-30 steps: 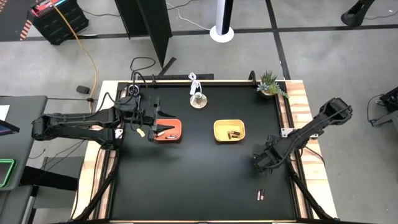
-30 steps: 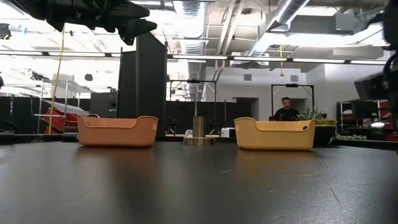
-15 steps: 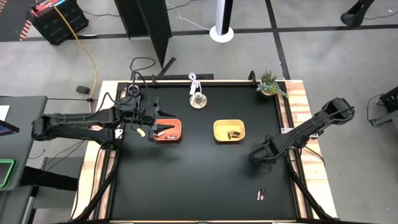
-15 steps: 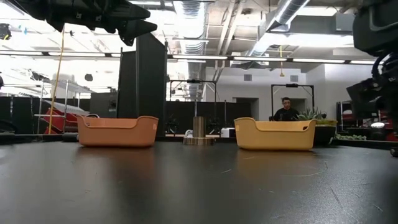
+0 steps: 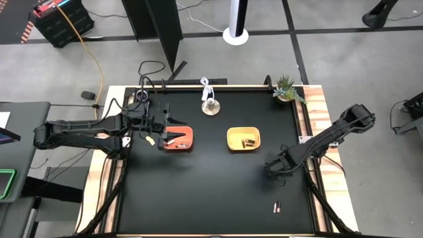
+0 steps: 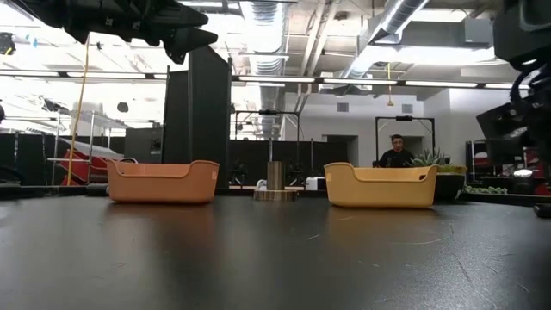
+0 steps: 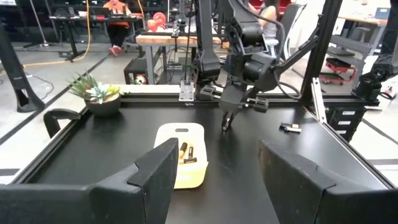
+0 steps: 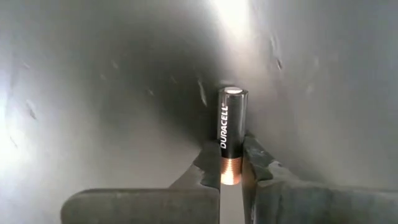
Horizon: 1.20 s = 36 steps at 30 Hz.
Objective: Sort batteries
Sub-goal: Put the black battery into the yellow bin
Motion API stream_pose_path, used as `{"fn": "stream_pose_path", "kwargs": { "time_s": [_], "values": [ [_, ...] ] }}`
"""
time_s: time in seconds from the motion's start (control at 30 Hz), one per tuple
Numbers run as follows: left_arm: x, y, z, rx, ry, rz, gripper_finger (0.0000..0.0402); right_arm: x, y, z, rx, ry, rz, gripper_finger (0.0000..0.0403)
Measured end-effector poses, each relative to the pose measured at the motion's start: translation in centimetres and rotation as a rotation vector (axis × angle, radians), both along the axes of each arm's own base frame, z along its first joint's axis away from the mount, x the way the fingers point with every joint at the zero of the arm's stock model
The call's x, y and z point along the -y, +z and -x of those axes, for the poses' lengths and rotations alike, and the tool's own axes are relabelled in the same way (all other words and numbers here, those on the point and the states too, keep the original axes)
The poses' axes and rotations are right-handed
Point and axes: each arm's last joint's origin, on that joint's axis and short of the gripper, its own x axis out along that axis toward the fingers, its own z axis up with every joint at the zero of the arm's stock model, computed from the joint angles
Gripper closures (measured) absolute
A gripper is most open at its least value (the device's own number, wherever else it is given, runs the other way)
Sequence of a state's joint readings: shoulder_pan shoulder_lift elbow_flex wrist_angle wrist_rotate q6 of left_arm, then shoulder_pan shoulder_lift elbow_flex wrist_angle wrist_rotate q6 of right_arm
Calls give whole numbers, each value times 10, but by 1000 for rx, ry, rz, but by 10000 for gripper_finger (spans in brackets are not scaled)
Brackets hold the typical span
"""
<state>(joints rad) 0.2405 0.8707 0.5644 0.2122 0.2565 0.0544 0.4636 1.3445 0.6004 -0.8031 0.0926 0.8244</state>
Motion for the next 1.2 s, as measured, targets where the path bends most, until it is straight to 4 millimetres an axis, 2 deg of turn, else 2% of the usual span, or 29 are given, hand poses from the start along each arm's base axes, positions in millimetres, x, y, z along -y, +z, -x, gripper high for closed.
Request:
{"fn": "stream_pose_path", "kwargs": {
  "time_s": [0.3,0.53,0.77,1.2],
  "values": [
    [0,-1,0,-9,0,4,184,-16,25,-28,214,74,-72,378],
    [0,-2,0,-22,1,16,184,-13,48,-47,337,120,19,378],
    [0,-4,0,-37,2,26,184,6,66,-64,404,115,143,377],
    [0,-4,0,-42,2,24,184,53,72,-77,388,10,225,373]
  ]
}}
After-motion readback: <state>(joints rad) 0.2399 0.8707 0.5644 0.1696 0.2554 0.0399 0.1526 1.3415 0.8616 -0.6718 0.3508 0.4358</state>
